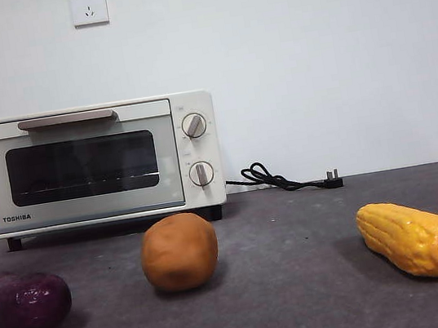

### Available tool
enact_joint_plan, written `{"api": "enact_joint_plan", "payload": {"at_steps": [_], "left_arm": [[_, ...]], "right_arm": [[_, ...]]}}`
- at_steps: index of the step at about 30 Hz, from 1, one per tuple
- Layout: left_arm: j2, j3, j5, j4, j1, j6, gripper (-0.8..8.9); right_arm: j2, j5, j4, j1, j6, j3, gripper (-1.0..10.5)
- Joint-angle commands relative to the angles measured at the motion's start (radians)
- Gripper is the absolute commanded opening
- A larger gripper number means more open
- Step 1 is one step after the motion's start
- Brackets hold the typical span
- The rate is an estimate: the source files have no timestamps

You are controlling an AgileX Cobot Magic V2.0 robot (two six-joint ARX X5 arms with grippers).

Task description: Take the eggplant from the table,put the eggplant in the oven

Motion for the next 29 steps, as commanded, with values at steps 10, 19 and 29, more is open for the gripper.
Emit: {"api": "enact_joint_plan", "payload": {"at_steps": [10,19,29], "left_arm": [[0.02,0.0,-0.002,0.002,-0.003,0.014,-0.06],[0.092,0.0,-0.014,0.057,-0.003,0.049,-0.06],[0.338,0.022,-0.089,0.193,0.007,0.066,-0.06]], "right_arm": [[0.011,-0.042,0.006,0.015,-0.009,0.006,5.8],[0.017,-0.045,0.001,0.026,-0.008,0.006,5.8],[0.017,-0.045,-0.074,0.061,-0.019,0.006,5.7]]}}
